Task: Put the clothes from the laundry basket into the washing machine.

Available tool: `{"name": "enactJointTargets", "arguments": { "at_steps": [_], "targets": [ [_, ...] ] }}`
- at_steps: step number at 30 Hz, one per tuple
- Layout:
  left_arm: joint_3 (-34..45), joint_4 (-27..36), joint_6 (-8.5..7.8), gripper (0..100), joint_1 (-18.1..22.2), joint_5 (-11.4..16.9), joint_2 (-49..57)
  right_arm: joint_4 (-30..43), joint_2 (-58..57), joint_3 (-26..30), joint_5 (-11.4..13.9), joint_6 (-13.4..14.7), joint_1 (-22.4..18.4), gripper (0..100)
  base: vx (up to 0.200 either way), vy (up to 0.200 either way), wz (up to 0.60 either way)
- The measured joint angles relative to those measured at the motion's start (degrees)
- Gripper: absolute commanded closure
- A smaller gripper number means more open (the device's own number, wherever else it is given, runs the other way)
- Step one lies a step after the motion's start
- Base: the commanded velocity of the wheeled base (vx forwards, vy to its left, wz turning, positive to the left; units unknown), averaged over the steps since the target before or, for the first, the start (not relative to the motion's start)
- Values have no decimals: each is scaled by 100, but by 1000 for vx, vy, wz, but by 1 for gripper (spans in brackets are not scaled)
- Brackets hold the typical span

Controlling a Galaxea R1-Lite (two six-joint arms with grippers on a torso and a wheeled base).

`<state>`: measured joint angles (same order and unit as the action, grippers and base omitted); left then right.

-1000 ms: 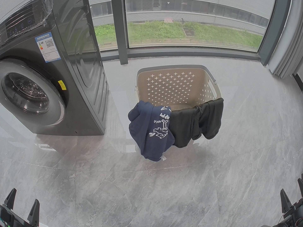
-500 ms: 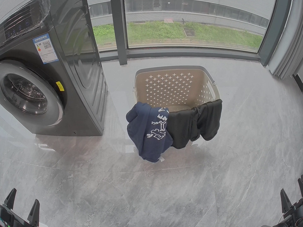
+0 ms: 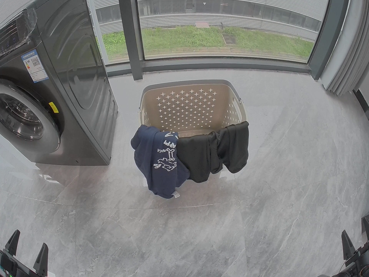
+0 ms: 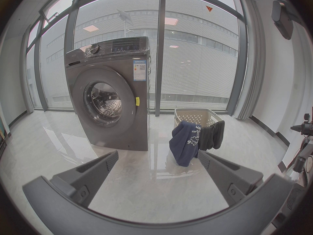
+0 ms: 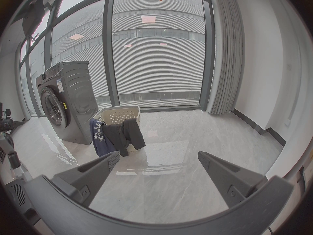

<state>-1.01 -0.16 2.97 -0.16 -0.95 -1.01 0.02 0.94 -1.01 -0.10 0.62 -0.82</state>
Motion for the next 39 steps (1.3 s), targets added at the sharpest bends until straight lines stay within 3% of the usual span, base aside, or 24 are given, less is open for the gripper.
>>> {"name": "enactJointTargets", "arguments": {
  "at_steps": [7, 39],
  "targets": [
    [0, 0, -5, 0, 0, 6, 0, -2, -1, 0, 0, 0, 0, 0, 0, 0, 0],
    [0, 2, -11, 0, 2, 2, -2, 0, -1, 0, -1, 0, 2, 0, 200, 0, 0]
  ]
}}
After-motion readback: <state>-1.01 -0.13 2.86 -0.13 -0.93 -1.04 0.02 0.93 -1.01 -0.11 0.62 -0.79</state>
